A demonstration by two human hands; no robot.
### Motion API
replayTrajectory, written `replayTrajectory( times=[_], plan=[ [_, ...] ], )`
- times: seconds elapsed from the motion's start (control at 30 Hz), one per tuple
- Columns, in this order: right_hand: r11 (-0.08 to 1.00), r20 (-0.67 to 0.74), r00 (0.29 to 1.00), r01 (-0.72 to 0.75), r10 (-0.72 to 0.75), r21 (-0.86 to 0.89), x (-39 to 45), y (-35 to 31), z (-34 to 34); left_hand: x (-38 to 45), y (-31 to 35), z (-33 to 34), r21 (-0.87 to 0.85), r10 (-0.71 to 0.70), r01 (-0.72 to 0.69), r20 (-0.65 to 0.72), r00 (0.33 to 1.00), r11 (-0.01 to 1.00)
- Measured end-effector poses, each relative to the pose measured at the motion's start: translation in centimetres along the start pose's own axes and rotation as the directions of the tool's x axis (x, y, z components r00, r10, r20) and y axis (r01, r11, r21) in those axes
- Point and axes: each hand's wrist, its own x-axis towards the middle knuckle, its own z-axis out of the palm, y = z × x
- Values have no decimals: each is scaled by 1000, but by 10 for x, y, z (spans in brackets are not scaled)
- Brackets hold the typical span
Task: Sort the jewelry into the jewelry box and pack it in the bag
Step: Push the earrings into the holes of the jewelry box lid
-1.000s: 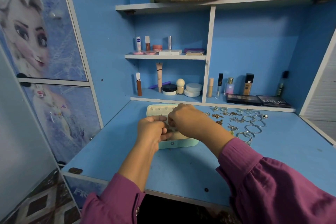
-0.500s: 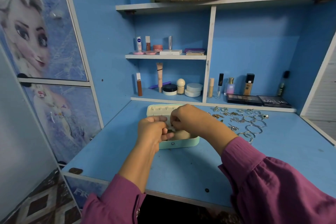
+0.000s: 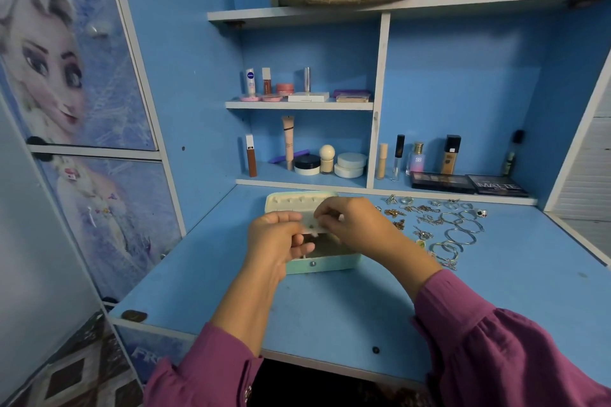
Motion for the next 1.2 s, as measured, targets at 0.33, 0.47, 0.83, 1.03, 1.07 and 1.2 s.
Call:
replayTrajectory(
  times=[0.33,0.47,0.83,1.03,1.07,1.2],
  plan=[
    [827,-218,869,-306,445,472,-14,50,5,12,13,1,-97,105,-98,70,992,990],
    [767,-201,860,-285,470,575,-11,47,8,17,17,0,-65,148,-143,74,986,987],
    [728,-120,901,-252,417,637,-10,47,9,33,12,-27,-68,191,-201,-129,973,977],
    [706,-61,900,-294,431,644,-10,53,2,53,6,-30,123,240,-223,-139,961,967],
    [684,-51,891,-308,451,661,-11,55,-2,56,5,-30,129,247,-231,-133,960,964],
    [673,-68,853,-357,518,647,-16,63,-20,68,2,-31,113,280,-266,-134,951,957]
  ],
)
